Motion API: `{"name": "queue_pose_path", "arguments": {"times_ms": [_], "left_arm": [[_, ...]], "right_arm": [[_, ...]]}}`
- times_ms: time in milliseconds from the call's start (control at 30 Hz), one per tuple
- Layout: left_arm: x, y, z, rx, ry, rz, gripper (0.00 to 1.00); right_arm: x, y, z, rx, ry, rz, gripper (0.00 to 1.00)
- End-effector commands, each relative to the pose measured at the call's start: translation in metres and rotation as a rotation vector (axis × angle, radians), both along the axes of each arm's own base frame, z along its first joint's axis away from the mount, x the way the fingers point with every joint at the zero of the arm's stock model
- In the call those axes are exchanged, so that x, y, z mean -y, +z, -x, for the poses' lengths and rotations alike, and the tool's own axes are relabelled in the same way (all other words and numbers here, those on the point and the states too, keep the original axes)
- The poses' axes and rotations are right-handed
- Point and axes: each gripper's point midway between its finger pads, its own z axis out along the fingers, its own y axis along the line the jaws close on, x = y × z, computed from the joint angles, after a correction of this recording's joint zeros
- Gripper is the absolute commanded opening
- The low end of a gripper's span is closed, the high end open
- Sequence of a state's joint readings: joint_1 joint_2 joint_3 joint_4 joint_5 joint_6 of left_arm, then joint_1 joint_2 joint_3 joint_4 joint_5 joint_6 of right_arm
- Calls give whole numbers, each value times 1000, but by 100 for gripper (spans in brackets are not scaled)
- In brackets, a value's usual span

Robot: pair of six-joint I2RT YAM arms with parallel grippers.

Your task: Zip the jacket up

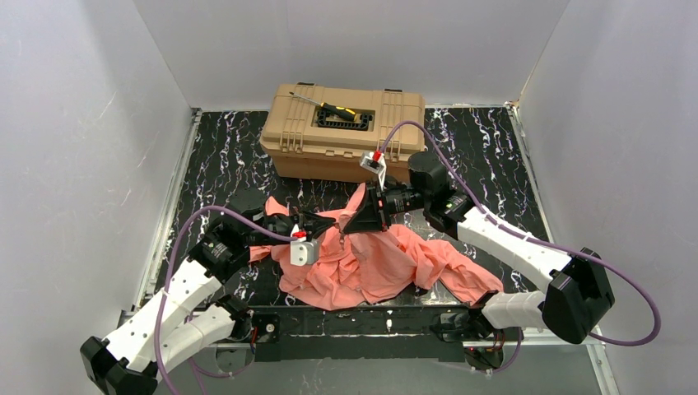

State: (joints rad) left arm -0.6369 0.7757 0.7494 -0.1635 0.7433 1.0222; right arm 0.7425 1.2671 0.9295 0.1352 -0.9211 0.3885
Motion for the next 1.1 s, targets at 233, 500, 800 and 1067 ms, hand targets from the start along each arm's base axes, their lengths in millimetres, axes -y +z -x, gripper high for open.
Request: {"name": "queue_pose_path", "arguments": {"times_ms": [233,500,800,1067], "left_arm": [[0,16,14,-12,-53,9,0],[-2,-26,8,-103,-12,-50,2],[7,-51,18,-290,-39,-40,80],[19,-1,22,-473,-18,123,67]], "right_arm": [[11,11,-23,97,-132,-27,1],[16,11,-12,175,-95,-99,1],[6,6,-23,142,-119,-132,1],[3,6,-28,150,-140,-129,1]]}}
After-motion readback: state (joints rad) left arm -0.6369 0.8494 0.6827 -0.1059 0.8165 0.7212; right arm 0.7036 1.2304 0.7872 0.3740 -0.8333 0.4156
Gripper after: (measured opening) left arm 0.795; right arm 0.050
